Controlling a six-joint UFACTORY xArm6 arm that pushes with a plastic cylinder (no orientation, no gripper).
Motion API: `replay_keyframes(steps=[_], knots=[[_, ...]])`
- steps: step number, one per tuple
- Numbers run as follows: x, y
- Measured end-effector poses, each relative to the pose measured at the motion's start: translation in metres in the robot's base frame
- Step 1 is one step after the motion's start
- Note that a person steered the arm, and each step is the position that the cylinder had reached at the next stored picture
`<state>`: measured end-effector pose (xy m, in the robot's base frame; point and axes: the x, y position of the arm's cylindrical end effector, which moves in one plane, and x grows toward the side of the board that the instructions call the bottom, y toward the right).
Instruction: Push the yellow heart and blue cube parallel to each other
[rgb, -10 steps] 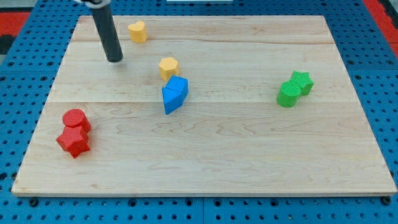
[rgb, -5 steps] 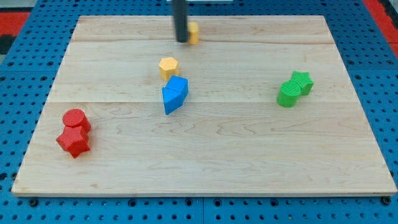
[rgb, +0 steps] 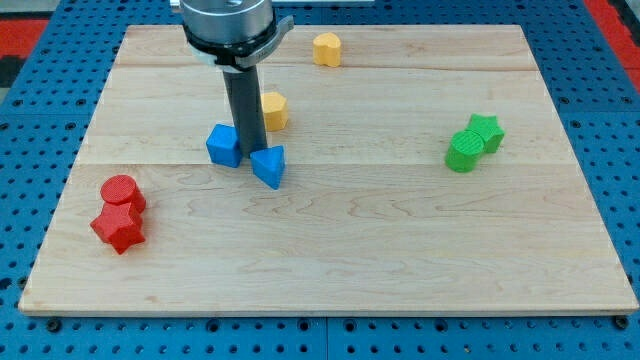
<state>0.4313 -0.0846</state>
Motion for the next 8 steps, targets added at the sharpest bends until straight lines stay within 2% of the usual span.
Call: replay_keyframes(steps=[1, 3, 4, 5, 6, 8], knots=[[0.012, -0.048], [-0.04, -0.114], [-0.022, -0.13], [-0.036, -0.16], [-0.078, -0.16], [-0.135, -0.16]])
